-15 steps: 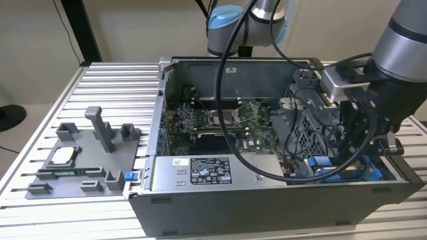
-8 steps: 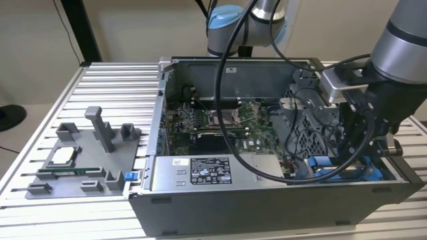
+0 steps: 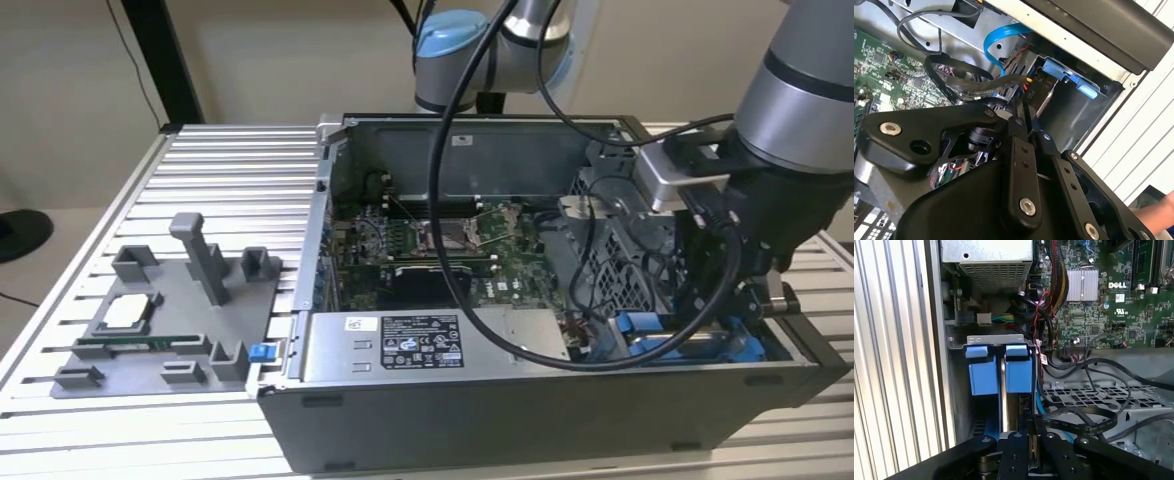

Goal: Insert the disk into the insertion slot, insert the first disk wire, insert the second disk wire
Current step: 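Insert the second disk wire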

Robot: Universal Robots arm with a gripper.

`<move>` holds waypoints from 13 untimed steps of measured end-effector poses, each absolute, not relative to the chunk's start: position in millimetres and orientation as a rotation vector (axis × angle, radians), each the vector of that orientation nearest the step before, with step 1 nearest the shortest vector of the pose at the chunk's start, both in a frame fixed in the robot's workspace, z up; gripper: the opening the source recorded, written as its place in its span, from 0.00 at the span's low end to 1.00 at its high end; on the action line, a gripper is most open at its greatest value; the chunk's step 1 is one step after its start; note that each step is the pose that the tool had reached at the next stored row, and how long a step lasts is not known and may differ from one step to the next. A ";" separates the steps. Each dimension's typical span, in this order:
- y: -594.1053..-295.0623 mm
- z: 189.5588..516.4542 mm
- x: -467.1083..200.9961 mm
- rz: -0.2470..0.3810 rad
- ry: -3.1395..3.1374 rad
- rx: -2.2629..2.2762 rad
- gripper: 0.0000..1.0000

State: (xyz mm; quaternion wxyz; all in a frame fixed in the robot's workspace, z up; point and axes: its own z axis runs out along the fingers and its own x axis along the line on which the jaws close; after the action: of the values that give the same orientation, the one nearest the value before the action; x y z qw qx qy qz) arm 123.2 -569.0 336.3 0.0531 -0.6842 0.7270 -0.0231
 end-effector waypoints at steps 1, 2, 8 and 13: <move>-569.0 334.8 123.0 -0.071 2.210 -2.080 0.00; -569.1 333.2 122.8 -0.072 2.210 -2.080 0.00; -568.7 328.6 122.6 -0.067 2.209 -2.079 1.00; -569.1 341.8 122.6 -0.068 2.209 -2.079 1.00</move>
State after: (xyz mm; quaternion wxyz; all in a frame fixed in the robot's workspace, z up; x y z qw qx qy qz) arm 122.6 -569.1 341.8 0.0538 -0.6841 0.7270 -0.0225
